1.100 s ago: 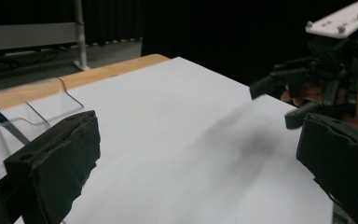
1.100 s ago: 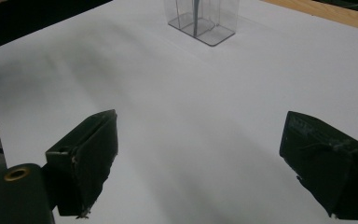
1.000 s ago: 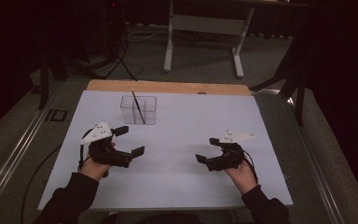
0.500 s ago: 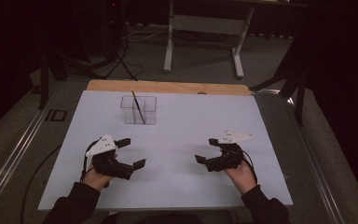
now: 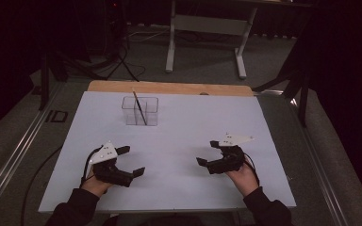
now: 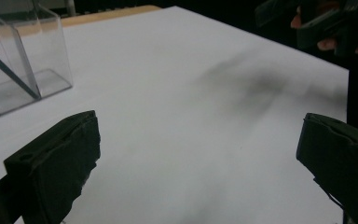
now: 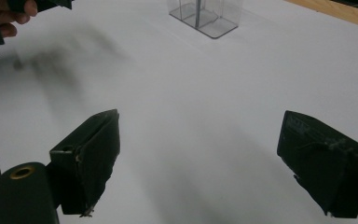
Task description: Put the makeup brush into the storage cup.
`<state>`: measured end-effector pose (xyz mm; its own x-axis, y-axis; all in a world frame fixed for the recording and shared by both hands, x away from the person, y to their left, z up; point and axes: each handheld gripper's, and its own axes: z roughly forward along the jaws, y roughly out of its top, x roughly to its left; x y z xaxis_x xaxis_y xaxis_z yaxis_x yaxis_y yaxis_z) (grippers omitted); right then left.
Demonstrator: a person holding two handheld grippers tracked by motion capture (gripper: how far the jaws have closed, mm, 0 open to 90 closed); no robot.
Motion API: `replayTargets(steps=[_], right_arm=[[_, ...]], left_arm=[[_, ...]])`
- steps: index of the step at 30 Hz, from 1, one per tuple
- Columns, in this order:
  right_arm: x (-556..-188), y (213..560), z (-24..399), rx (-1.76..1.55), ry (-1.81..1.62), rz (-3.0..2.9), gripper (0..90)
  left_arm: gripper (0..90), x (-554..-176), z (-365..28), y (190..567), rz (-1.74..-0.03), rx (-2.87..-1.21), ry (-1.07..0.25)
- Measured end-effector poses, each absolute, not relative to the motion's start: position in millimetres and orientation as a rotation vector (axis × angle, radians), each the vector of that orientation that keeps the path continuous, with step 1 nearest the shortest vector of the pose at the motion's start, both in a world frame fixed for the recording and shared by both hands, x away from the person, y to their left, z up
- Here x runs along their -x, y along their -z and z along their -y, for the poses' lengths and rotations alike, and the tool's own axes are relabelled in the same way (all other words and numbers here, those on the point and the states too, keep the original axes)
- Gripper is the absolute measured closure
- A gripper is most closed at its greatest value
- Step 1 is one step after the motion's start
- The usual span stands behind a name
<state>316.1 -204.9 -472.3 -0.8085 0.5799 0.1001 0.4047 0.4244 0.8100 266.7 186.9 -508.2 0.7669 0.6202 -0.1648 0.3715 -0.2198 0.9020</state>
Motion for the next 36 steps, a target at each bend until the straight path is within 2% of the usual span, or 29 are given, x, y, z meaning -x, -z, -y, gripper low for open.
replayTargets(steps=[19, 25, 36], right_arm=[[-317.7, 478.3, 207.5, -0.889, -1.314, -2.497, 11.5], [-318.5, 479.1, 209.7, -0.893, -1.306, -2.488, 11.6], [-319.1, 480.0, 210.5, -0.889, -1.296, -2.483, 11.6]], left_arm=[[0.0, -267.5, -202.5, 517.2, -0.786, -1.851, -0.266], [0.0, -267.1, -201.7, 515.6, -0.809, -1.858, -0.291], [0.0, -266.8, -199.7, 517.7, -0.800, -1.867, -0.258]])
